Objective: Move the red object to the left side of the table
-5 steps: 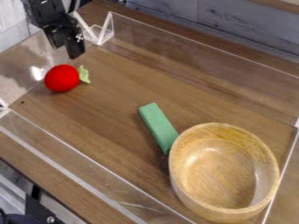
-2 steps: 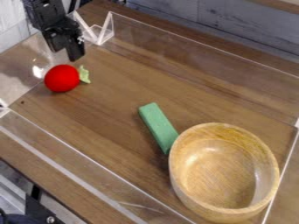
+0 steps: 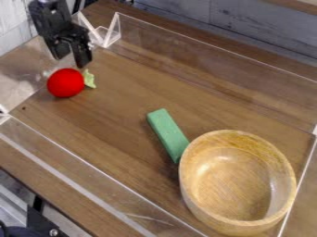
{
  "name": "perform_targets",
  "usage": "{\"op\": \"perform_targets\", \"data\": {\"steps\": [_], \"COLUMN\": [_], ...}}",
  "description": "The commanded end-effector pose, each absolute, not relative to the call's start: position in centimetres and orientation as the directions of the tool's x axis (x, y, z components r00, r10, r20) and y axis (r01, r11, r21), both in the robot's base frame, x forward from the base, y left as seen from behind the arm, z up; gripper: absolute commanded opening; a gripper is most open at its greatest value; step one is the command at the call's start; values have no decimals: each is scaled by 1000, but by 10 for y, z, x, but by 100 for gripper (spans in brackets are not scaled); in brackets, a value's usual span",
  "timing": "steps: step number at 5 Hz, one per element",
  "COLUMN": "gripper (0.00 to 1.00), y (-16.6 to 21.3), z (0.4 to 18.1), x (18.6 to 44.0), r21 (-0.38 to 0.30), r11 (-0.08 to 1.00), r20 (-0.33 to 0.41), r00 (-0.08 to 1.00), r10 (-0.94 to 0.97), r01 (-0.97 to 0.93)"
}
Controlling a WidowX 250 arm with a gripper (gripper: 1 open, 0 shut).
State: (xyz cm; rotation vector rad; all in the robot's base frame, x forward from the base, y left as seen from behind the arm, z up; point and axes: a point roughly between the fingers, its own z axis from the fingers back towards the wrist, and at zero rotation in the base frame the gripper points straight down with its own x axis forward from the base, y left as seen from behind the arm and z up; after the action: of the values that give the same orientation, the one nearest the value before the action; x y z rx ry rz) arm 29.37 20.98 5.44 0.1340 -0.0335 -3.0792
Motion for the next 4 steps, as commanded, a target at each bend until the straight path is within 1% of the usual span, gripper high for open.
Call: {"op": "perform_targets", "data": {"steps": [1,2,4], "gripper": [100,100,100], "y": [205,200,209], "z": [72,75,86], "x": [300,302,307], "r21": [-3,-4,-5], "r11": [-1000,-999,-1000], "r20": [-116,-114,-105], "r00": [-993,-993,-994], "r10": [-5,39,7], "r01": [6,-38,-6]}}
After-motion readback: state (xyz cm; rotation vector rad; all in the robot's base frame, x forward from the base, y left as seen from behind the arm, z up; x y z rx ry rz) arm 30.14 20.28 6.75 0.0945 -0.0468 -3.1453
